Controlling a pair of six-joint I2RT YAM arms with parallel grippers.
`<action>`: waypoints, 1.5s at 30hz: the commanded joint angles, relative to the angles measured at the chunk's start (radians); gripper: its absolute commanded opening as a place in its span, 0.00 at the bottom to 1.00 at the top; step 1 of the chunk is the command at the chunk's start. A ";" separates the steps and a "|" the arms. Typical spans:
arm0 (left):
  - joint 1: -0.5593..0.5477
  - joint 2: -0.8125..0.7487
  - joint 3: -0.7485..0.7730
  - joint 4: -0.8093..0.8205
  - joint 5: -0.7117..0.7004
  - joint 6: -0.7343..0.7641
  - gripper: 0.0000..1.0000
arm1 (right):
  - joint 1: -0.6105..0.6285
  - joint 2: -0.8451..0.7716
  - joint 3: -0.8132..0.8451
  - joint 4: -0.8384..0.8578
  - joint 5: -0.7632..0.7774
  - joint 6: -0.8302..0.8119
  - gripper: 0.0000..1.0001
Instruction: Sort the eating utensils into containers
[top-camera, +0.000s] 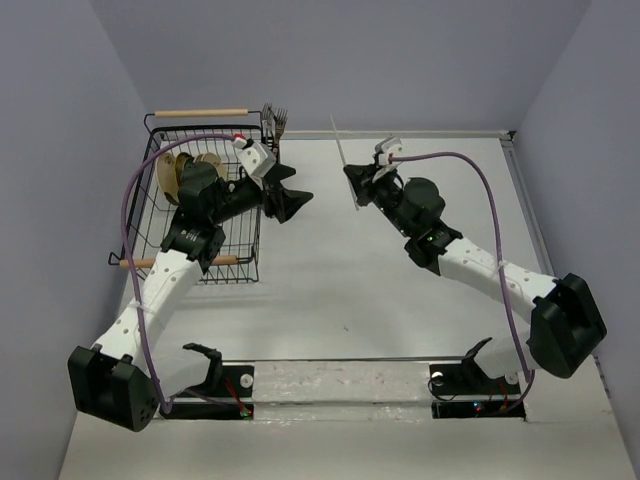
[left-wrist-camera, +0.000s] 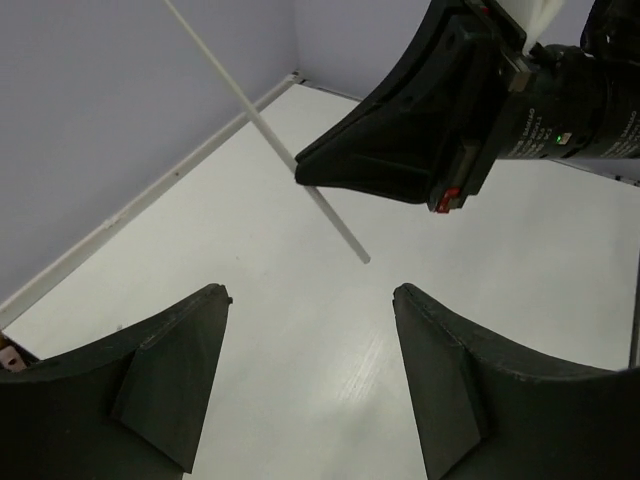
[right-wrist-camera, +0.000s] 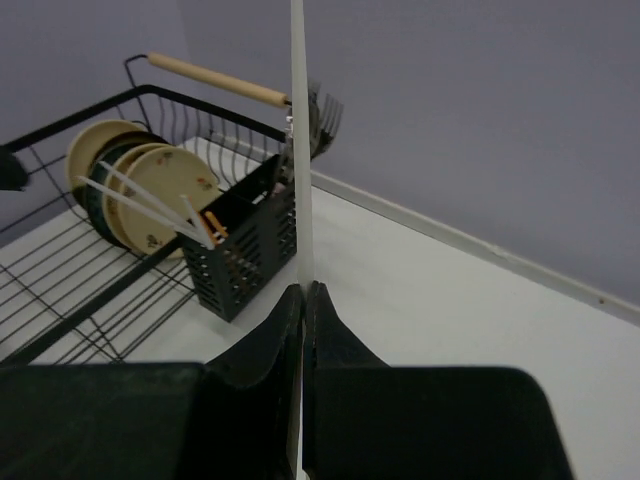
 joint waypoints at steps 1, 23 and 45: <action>-0.006 -0.005 0.040 0.066 0.127 -0.073 0.80 | 0.093 -0.016 -0.047 0.255 -0.042 -0.051 0.00; 0.041 -0.016 0.059 0.159 -0.004 -0.208 0.59 | 0.221 0.007 -0.081 0.355 -0.257 -0.100 0.00; 0.046 -0.030 0.040 0.188 -0.162 -0.061 0.00 | 0.221 0.123 -0.008 0.299 -0.174 -0.137 0.51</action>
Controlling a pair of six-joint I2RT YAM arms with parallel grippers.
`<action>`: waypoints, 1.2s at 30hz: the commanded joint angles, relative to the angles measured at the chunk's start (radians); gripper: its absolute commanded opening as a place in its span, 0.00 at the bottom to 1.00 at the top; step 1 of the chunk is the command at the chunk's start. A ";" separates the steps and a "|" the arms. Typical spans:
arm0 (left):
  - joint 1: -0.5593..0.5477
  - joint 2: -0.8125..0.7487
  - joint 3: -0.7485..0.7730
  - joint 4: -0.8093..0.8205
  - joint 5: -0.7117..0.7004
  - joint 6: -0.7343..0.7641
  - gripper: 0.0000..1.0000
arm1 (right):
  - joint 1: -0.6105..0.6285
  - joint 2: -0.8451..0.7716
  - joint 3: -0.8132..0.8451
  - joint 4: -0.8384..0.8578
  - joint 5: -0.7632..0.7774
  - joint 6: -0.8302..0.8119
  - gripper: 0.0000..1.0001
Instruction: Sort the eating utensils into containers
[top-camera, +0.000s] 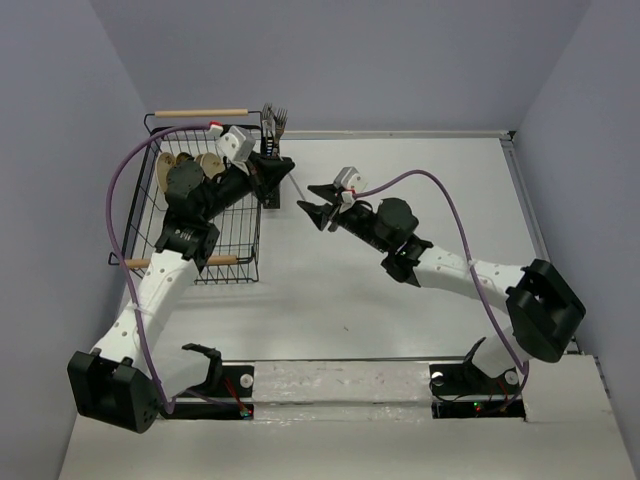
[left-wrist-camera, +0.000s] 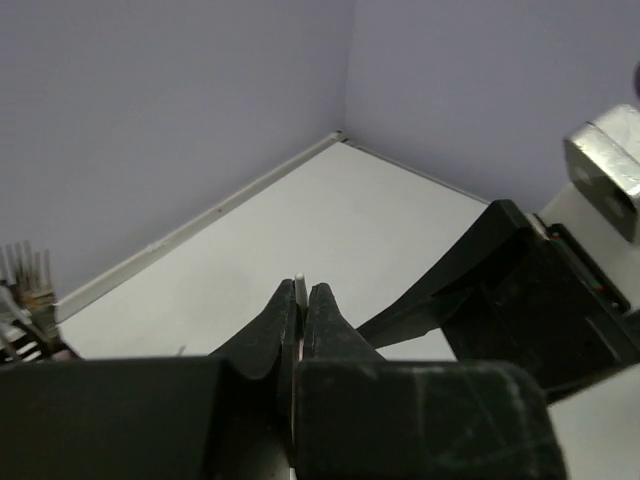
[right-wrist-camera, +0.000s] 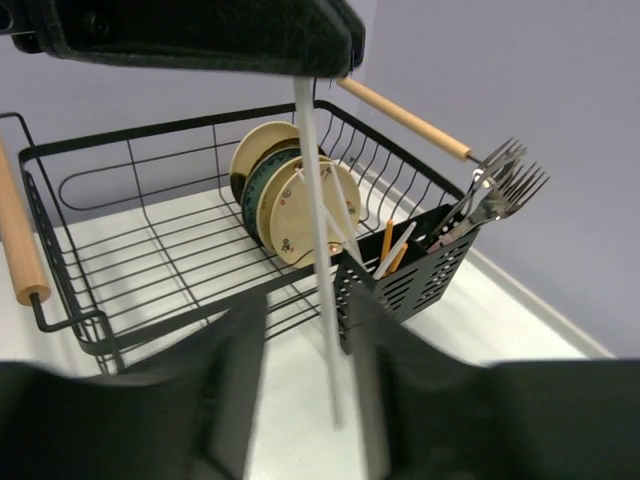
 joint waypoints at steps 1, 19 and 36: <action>0.012 -0.024 0.035 0.053 -0.172 0.166 0.00 | 0.008 0.031 0.045 0.022 0.058 -0.029 0.56; 0.030 0.022 0.187 -0.040 -0.403 0.306 0.00 | 0.008 0.043 0.030 -0.018 0.050 -0.024 0.64; 0.088 0.254 0.222 0.065 -0.334 0.285 0.00 | 0.008 -0.006 -0.057 -0.035 0.144 -0.047 0.64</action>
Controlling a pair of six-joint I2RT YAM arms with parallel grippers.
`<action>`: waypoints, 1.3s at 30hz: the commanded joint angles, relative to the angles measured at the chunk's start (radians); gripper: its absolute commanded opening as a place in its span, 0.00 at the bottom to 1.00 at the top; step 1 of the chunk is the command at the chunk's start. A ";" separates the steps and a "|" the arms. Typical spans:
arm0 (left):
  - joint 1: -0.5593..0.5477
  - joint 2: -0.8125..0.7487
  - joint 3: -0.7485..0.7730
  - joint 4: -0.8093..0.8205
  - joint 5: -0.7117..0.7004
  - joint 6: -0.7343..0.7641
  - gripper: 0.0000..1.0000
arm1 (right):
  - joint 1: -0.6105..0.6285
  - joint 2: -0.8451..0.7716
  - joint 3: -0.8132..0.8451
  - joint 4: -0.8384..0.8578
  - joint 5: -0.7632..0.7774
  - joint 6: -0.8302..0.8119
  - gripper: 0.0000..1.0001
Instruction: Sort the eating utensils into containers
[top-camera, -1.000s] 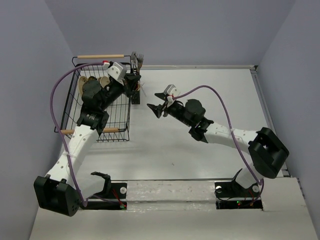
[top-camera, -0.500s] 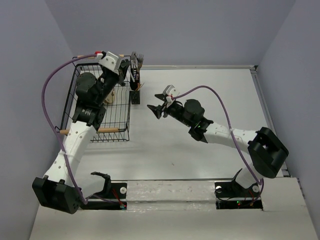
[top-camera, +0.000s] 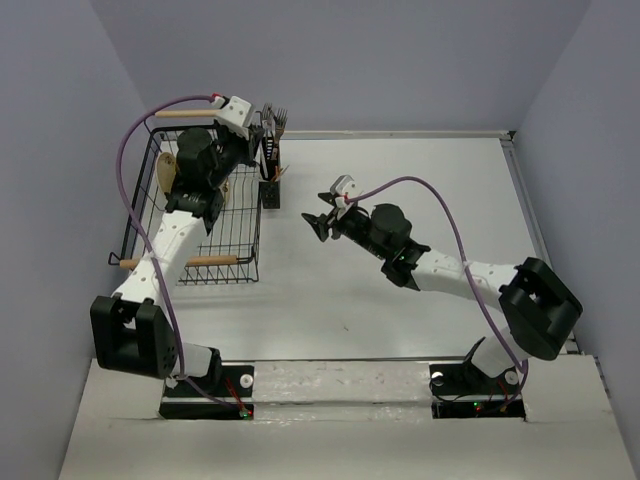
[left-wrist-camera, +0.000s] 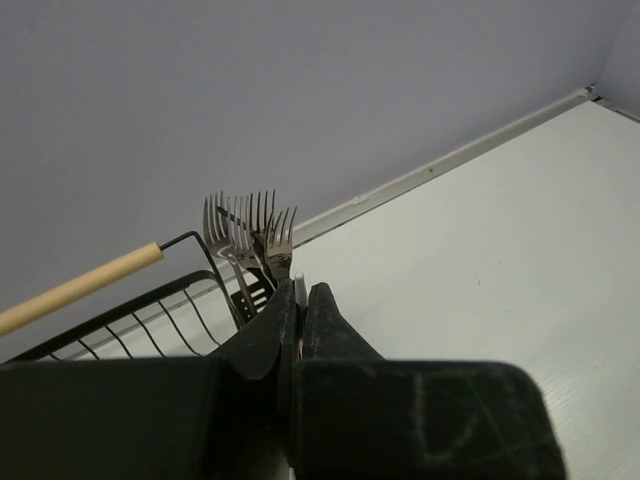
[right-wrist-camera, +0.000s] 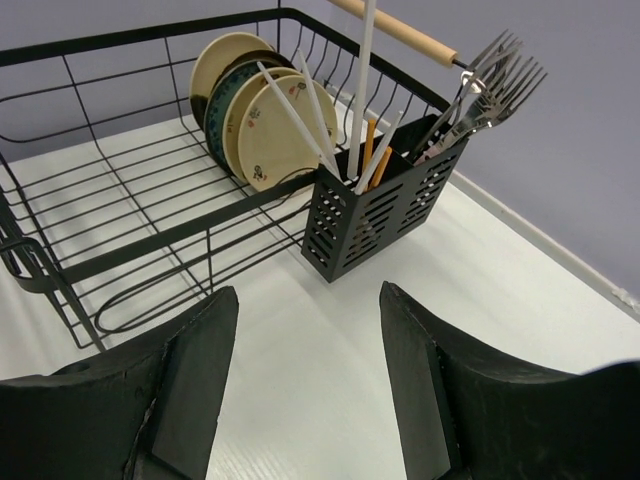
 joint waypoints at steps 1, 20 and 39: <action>0.006 0.002 0.047 0.117 0.040 -0.003 0.00 | 0.008 -0.034 -0.011 0.026 0.043 -0.014 0.64; 0.024 0.060 -0.077 0.196 0.084 -0.006 0.47 | 0.008 -0.057 -0.037 -0.053 0.190 0.015 0.68; 0.033 -0.348 -0.166 0.022 -0.136 0.015 0.77 | -0.265 -0.221 -0.100 -0.605 0.358 0.481 0.76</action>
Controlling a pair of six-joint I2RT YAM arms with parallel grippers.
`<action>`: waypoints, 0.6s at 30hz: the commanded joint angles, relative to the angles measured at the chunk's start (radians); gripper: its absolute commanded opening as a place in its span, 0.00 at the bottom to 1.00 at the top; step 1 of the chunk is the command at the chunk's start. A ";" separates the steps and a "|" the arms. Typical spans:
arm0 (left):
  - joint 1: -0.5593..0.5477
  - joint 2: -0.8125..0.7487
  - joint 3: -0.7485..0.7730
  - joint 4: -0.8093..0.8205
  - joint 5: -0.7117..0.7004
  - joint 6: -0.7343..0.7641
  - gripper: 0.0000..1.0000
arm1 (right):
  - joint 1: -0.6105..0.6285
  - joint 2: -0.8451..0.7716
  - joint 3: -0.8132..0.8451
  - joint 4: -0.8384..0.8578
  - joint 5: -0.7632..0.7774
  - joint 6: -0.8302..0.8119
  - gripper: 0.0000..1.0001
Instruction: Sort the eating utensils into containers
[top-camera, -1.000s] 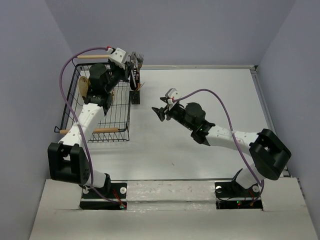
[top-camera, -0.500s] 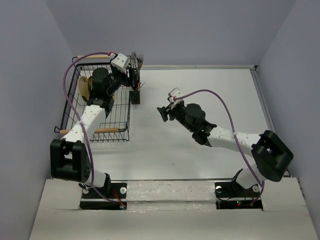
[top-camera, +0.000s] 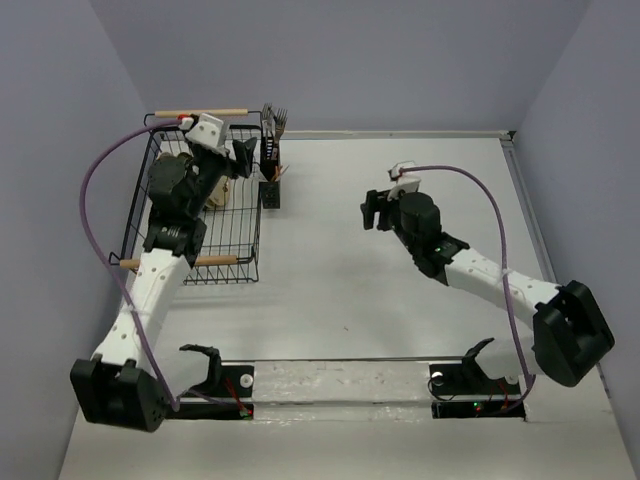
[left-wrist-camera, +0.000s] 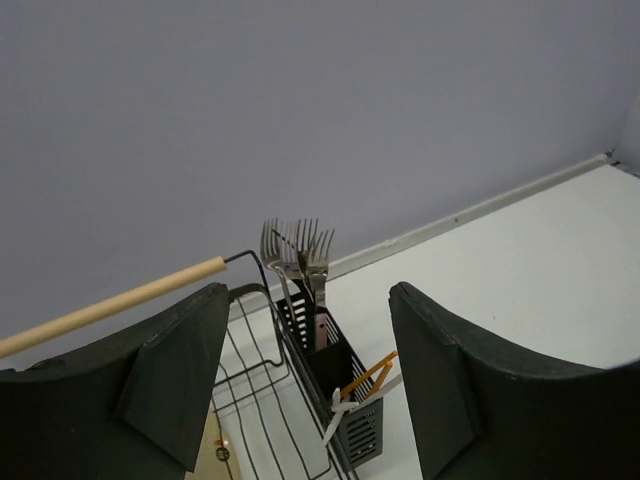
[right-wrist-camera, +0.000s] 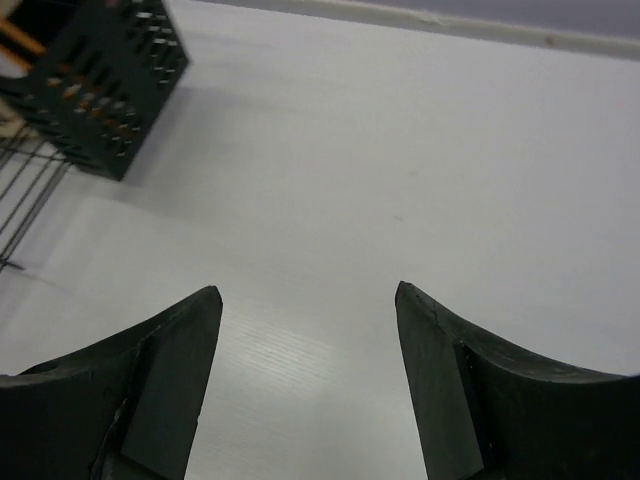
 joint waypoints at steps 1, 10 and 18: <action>0.008 -0.255 -0.099 -0.055 -0.127 0.064 0.78 | -0.181 -0.106 -0.070 -0.219 0.011 0.259 0.76; 0.013 -0.539 -0.317 -0.272 -0.446 0.258 0.81 | -0.309 -0.426 -0.325 -0.293 0.024 0.336 0.81; 0.022 -0.731 -0.443 -0.327 -0.504 0.277 0.85 | -0.309 -0.576 -0.420 -0.317 0.044 0.384 0.84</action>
